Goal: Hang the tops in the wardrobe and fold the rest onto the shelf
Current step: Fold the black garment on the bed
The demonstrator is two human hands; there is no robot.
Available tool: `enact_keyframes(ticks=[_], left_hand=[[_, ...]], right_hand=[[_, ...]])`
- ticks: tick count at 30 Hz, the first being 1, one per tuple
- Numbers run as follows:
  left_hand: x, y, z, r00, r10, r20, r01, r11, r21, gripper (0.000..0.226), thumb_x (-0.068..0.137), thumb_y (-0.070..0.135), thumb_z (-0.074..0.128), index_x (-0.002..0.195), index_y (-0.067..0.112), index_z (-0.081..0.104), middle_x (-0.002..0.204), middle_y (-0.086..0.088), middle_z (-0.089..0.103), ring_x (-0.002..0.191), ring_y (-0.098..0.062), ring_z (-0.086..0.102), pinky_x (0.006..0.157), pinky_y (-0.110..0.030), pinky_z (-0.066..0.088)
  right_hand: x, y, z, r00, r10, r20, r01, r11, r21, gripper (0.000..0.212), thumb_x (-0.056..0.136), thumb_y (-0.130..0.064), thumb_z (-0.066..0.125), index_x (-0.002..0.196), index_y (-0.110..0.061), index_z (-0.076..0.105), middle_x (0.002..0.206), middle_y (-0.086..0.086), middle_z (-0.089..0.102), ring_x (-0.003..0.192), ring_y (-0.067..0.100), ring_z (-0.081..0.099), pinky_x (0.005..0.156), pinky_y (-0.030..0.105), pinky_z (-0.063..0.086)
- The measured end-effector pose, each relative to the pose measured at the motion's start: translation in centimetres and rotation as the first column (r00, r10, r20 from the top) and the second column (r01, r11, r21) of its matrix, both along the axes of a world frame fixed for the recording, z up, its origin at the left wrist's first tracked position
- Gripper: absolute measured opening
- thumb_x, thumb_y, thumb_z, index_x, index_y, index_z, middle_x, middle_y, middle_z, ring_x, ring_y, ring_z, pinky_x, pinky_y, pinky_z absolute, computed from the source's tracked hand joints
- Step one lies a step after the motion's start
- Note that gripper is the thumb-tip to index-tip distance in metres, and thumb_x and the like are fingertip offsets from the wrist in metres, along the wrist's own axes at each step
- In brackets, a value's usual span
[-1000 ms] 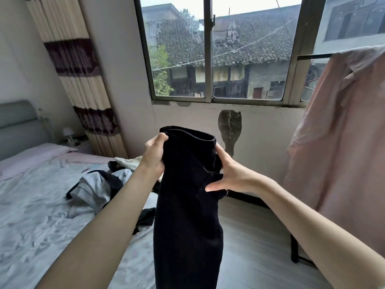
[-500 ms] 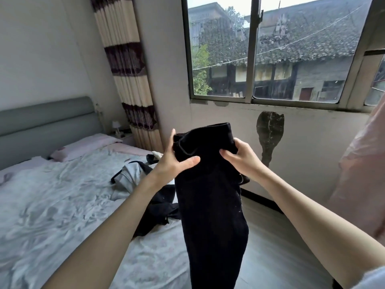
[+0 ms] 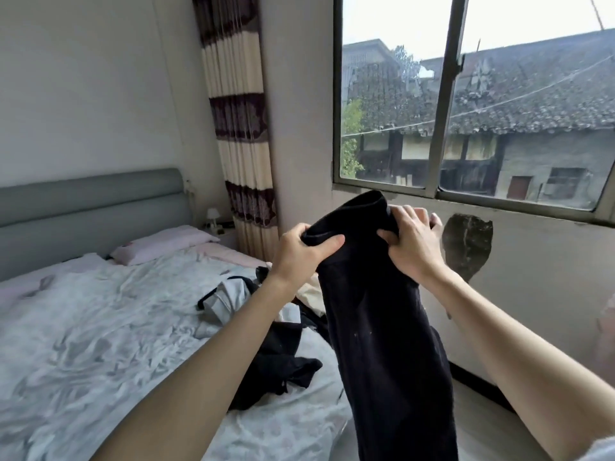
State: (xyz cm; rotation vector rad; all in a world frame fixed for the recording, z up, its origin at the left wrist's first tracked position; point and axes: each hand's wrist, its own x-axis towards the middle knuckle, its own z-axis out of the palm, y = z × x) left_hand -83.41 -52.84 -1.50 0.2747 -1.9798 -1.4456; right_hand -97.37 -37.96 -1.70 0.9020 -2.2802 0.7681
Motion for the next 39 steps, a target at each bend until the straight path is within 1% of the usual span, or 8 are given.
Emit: enact_keyframes(ticks=[5,10,13,16,20,23,31,39], left_hand=[[2.8,-8.5,1.2,0.998,0.062,-0.004,-0.061,0.985,0.164,0.030,0.076,0.024,0.078,0.095,0.005,0.065,0.092,-0.012,0.072,0.084,-0.026,0.070,0.074,-0.043,0.059],[8.4,-21.7,-0.2,0.991,0.133,-0.001,-0.129,0.958,0.257,0.021,0.079,0.020,0.075,0.094,0.008,0.069,0.080,-0.001,0.073,0.071,-0.012,0.070,0.055,-0.025,0.054],[12.9,-31.3,-2.7,0.957,0.287,0.041,-0.288,0.923,0.256,0.009,0.078,0.023,0.076,0.083,0.018,0.070,0.075,0.004,0.073,0.068,-0.009,0.070,0.052,-0.022,0.052],[17.3,-42.6,-7.3,0.808,0.561,0.180,-0.586,0.797,0.143,0.020,0.079,0.031,0.075,0.088,0.017,0.065,0.086,0.000,0.071,0.080,-0.016,0.068,0.064,-0.030,0.057],[22.4,-55.5,-15.6,0.477,0.738,0.478,-0.800,0.589,-0.112,0.061,0.092,0.038,0.057,0.140,0.009,0.034,0.142,-0.014,0.036,0.127,-0.032,0.042,0.102,-0.035,0.037],[24.4,-59.5,-22.7,0.343,0.685,0.643,-0.762,0.603,-0.237,0.069,0.094,0.041,0.049,0.148,0.012,0.018,0.153,-0.015,0.018,0.138,-0.034,0.026,0.112,-0.045,0.025],[21.2,-57.7,-34.6,0.338,0.501,0.796,-0.472,0.822,-0.317,0.060,0.098,0.038,0.042,0.149,0.018,0.019,0.157,-0.004,0.015,0.143,-0.026,0.016,0.112,-0.051,0.024],[15.0,-53.1,-47.9,0.251,0.343,0.905,-0.141,0.938,-0.317,0.056,0.100,0.036,0.035,0.151,0.022,0.014,0.160,-0.002,0.005,0.146,-0.027,-0.002,0.115,-0.054,0.010]], right_hand=[[0.5,-10.4,1.3,0.985,0.172,0.015,-0.173,0.985,0.016,0.041,0.093,-0.021,0.052,0.133,-0.017,0.045,0.128,0.002,0.051,0.127,0.023,0.031,0.113,0.053,0.004],[3.3,-26.1,0.8,0.895,0.424,0.138,-0.432,0.901,0.036,0.041,0.091,-0.019,0.057,0.130,-0.021,0.048,0.121,-0.002,0.053,0.127,0.020,0.029,0.112,0.057,0.002],[6.6,-37.9,-1.4,0.838,0.517,0.176,-0.540,0.833,0.121,0.043,0.089,-0.022,0.059,0.131,-0.023,0.050,0.126,-0.004,0.052,0.129,0.019,0.028,0.110,0.061,0.003],[10.5,-50.5,-5.4,0.829,0.522,0.200,-0.558,0.793,0.245,0.048,0.093,-0.024,0.053,0.139,-0.029,0.041,0.140,-0.006,0.042,0.137,0.017,0.020,0.109,0.064,0.003],[13.7,-62.7,-13.0,0.806,0.496,0.323,-0.591,0.704,0.393,0.054,0.098,-0.025,0.042,0.147,-0.033,0.021,0.154,-0.008,0.020,0.145,0.018,0.004,0.107,0.066,0.000],[14.6,-65.2,-20.8,0.785,0.435,0.441,-0.618,0.596,0.513,0.050,0.100,-0.028,0.035,0.148,-0.033,0.019,0.156,-0.007,0.016,0.145,0.018,0.000,0.108,0.066,0.000],[12.3,-61.2,-34.1,0.715,0.159,0.681,-0.666,0.450,0.594,0.047,0.100,-0.027,0.028,0.148,-0.029,0.025,0.156,-0.004,0.019,0.145,0.020,0.008,0.110,0.060,0.008],[12.4,-56.6,-47.2,0.685,0.194,0.702,-0.714,0.368,0.595,0.047,0.100,-0.022,0.029,0.147,-0.021,0.029,0.154,0.001,0.023,0.144,0.022,0.009,0.113,0.057,0.003]])
